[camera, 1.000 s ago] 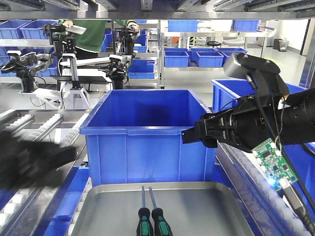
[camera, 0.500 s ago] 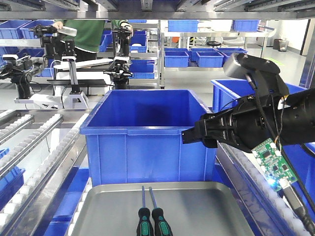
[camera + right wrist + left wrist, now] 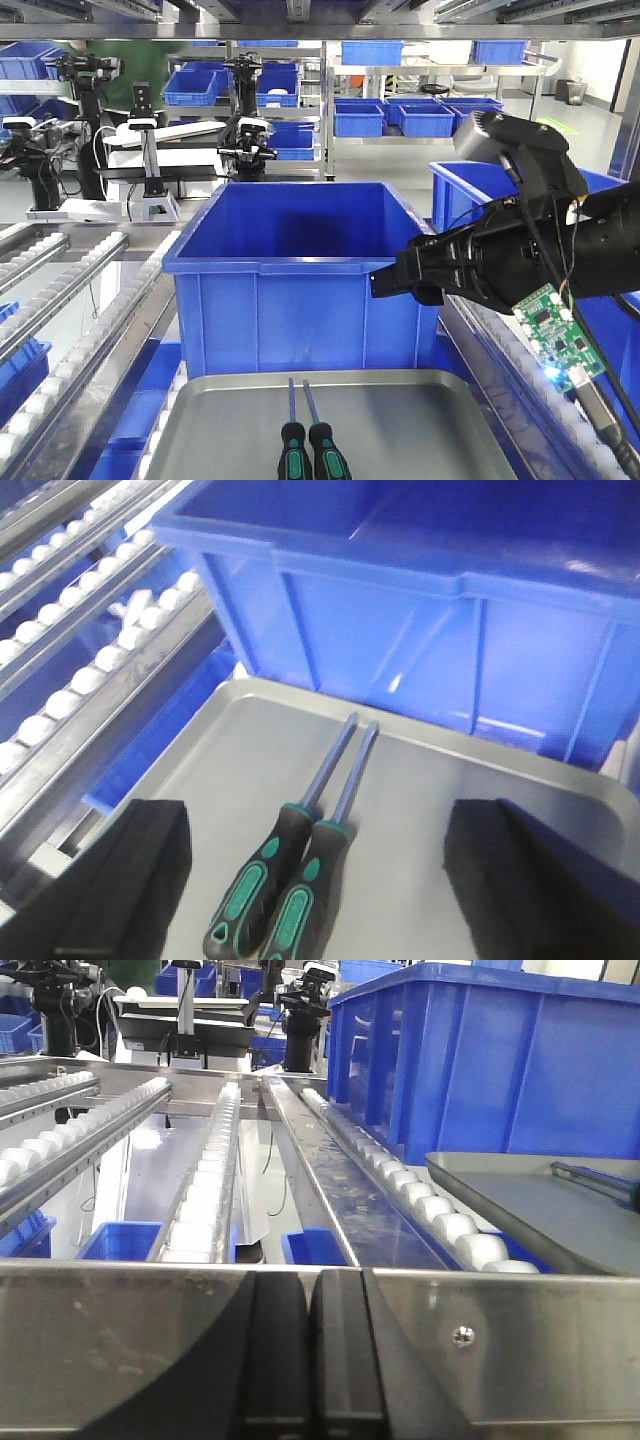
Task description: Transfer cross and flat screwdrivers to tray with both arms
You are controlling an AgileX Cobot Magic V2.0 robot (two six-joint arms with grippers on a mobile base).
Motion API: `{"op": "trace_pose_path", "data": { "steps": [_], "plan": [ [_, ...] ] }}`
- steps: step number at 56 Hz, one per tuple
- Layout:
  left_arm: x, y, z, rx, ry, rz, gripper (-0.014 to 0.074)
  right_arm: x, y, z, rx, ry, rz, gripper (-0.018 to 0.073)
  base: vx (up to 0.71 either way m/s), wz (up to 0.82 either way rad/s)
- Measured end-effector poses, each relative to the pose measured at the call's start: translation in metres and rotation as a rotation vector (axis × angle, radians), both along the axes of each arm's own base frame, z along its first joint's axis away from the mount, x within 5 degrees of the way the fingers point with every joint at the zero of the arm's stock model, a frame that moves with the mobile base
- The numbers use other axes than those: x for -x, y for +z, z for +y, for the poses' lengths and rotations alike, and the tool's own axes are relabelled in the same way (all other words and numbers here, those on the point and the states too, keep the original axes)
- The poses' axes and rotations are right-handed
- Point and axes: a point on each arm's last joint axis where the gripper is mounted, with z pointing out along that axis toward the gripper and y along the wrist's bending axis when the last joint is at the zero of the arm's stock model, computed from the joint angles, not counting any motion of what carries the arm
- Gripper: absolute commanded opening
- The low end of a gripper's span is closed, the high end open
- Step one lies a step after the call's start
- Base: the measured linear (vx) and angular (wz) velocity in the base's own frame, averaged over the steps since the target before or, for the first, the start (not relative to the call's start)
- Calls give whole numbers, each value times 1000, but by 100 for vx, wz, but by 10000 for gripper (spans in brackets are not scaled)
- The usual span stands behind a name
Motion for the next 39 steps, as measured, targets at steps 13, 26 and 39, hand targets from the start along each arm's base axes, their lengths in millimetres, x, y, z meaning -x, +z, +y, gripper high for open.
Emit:
{"op": "trace_pose_path", "data": {
  "steps": [13,26,39],
  "plan": [
    [0,0,1,3,14,0,-4,0,0,0,2,2,6,585,0,0],
    [0,0,1,3,15,0,-4,0,0,0,2,2,6,585,0,0],
    [0,0,1,4,15,0,-4,1,0,0,7,1,3,585,0,0]
  ]
}}
